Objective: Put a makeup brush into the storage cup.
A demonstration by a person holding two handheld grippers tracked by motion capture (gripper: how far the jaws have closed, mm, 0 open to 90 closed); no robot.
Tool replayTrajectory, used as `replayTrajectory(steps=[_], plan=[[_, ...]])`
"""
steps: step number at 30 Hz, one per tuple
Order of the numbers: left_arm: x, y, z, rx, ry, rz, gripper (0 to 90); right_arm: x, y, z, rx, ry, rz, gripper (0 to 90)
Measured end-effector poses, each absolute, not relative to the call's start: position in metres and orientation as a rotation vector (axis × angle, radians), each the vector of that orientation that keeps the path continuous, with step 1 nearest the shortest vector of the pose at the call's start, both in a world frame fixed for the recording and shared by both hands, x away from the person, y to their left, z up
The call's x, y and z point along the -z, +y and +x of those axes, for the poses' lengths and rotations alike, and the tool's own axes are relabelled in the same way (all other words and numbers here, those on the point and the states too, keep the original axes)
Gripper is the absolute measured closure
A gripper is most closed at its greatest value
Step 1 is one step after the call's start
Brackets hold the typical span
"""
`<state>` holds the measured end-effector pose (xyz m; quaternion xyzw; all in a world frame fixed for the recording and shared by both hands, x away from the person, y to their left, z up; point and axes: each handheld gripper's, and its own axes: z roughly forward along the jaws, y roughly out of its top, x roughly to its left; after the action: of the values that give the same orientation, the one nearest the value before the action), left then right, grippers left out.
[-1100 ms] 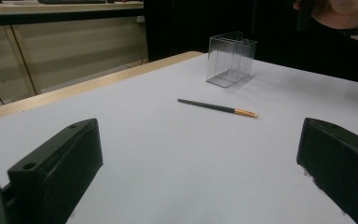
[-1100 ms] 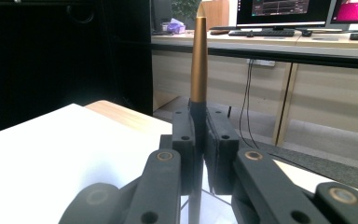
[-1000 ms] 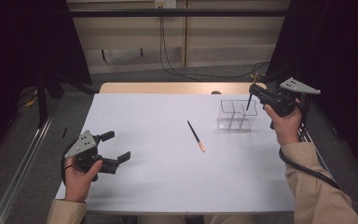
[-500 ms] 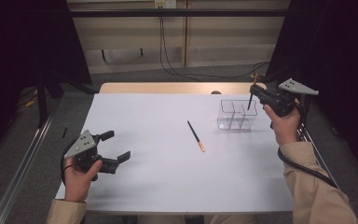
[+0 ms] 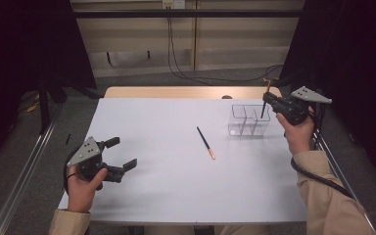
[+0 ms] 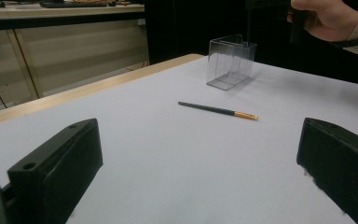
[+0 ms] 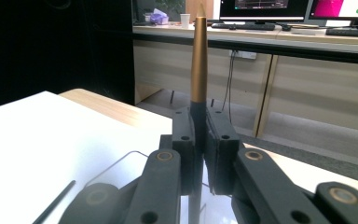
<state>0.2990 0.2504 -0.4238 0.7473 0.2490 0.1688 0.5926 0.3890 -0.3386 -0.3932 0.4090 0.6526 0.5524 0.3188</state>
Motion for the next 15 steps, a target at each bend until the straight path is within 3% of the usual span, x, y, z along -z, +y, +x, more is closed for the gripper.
replayTrajectory(steps=[15], plan=[[0.4238,0.2503,0.2991,-0.391,0.578,1.736,0.1,0.3991,-0.3360,0.3879,-1.441,1.720,1.068,83.3]])
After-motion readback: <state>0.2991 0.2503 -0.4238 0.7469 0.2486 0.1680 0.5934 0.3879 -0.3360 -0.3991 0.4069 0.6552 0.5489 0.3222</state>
